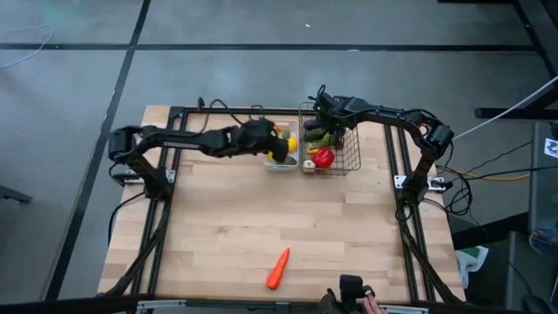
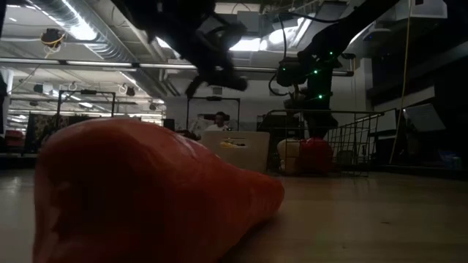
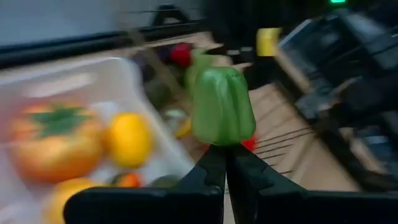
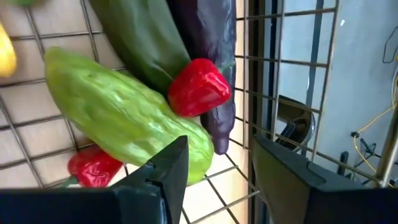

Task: Sort produce into baskets
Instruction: Put the green bell pepper into the gold wire basket

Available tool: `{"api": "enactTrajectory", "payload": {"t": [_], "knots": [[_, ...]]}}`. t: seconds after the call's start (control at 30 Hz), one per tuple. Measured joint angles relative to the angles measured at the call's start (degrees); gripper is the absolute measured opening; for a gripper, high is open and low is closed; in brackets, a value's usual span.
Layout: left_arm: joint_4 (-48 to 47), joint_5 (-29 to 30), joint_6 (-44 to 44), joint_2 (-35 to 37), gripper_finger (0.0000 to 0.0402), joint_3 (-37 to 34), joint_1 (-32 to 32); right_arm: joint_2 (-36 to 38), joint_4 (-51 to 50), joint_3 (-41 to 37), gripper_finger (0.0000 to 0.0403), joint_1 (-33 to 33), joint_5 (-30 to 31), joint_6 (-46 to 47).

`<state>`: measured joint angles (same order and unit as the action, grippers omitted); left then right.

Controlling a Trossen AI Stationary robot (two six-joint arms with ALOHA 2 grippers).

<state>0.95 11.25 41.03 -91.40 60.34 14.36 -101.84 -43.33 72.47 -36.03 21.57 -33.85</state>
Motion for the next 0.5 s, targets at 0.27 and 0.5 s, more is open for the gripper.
{"api": "enactTrajectory", "payload": {"t": [0.27,0.5], "knots": [[20.7,-2.3,8.5,-10.5,0.0001,0.7,-4.8,0.0,0.2,0.0,0.0177,0.0,-0.1,0.0],[23.3,-2.4,10.5,-18.2,0.0001,6.4,-7.9,0.0,0.2,0.0,0.0177,0.0,-1.3,0.2]]}}
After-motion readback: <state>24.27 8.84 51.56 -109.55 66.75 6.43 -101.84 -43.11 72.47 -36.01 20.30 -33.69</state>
